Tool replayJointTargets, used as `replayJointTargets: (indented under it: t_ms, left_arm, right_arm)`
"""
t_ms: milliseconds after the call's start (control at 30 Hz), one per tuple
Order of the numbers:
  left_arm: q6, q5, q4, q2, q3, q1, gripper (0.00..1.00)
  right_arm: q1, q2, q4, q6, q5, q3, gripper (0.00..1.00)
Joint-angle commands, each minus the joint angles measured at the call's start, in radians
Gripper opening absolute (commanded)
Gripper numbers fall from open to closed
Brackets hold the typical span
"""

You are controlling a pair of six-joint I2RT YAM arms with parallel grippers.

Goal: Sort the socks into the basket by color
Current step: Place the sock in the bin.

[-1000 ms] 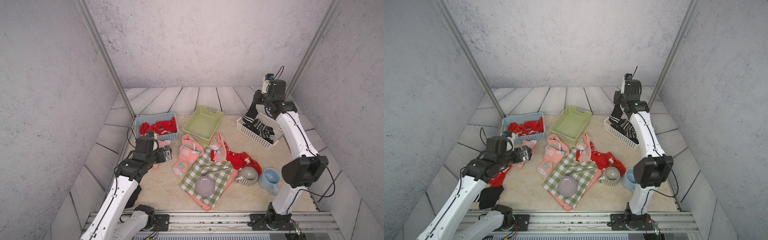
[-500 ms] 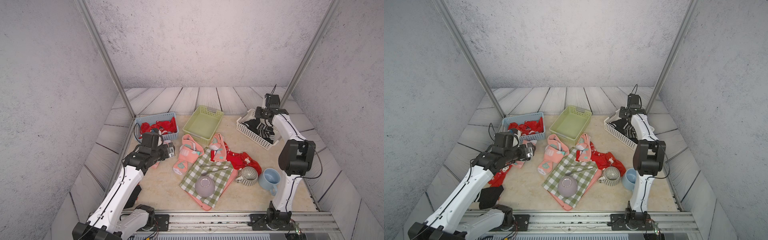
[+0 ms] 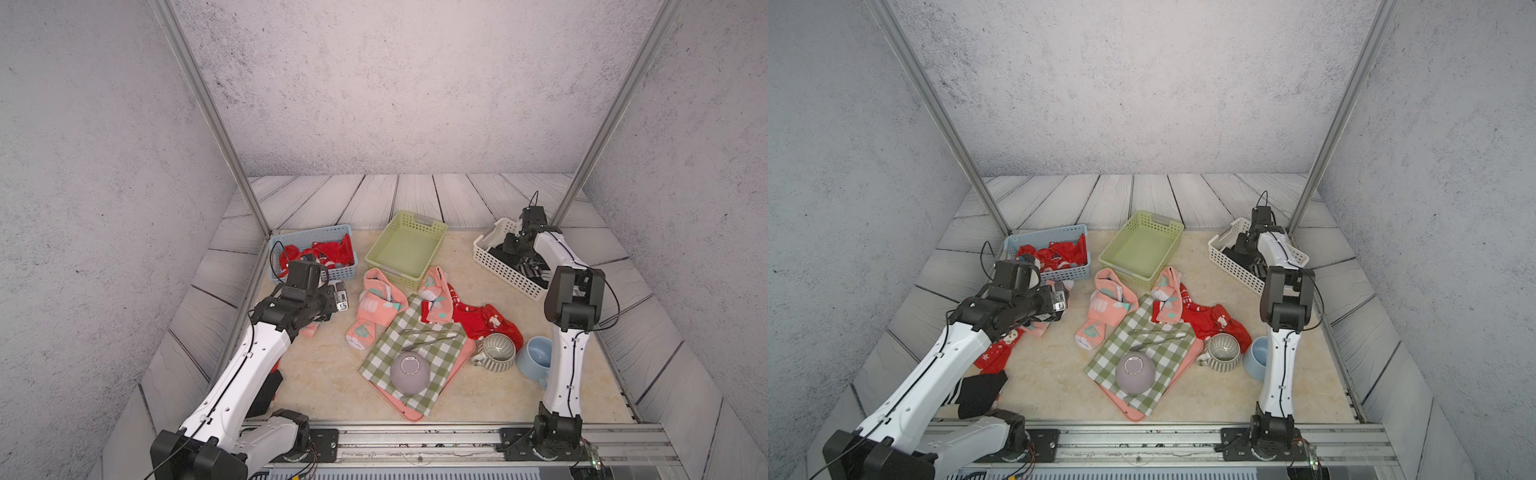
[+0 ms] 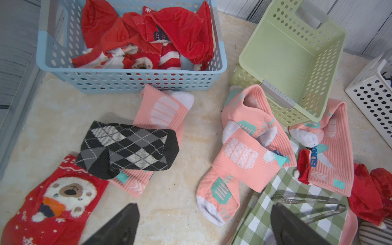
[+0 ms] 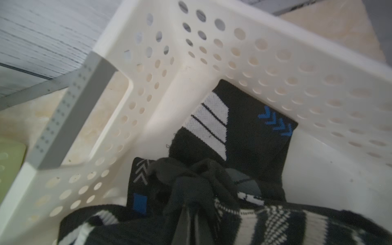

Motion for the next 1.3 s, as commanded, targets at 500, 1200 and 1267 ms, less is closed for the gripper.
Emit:
replayJointTargets:
  t_ms: [500, 1200, 1267]
  left_arm:
    - [-0.032, -0.022, -0.013, -0.014, -0.005, 0.011, 1.0]
    - [-0.058, -0.03, -0.091, -0.085, -0.02, 0.02, 1.0]
    - [-0.062, -0.023, -0.092, -0.097, -0.028, 0.02, 1.0]
  right_arm:
    - [-0.038, -0.093, -0.048, 0.065, -0.073, -0.092, 0.4]
    - [-0.012, -0.386, 0.02, 0.087, -0.01, -0.207, 0.99]
    - [-0.012, -0.392, 0.029, 0.088, 0.002, -0.218, 0.99]
